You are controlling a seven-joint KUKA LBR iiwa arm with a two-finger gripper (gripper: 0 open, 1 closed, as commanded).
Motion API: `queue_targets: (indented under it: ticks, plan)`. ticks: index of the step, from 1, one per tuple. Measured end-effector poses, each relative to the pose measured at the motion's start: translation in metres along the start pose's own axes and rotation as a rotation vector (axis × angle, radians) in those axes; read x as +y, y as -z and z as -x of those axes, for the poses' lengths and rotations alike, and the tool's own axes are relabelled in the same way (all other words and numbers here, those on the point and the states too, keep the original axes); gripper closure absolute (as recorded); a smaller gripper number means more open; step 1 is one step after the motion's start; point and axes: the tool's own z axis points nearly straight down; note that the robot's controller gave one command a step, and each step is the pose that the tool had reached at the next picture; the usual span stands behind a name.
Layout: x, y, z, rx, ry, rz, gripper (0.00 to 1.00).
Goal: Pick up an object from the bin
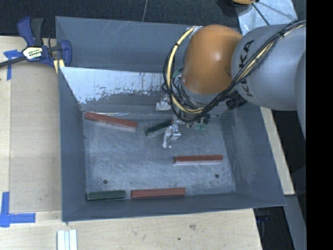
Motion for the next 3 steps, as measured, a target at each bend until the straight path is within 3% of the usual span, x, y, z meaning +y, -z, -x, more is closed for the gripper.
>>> queue_targets:
  ticks: [1,2,3]
  plan:
    - [-0.008,-0.078,0.034,-0.021,-0.041,0.004,1.00]
    - [-0.008,-0.078,0.034,-0.021,-0.041,0.004,1.00]
    - [0.010,0.059,0.030,-0.009,-0.084,0.001,1.00]
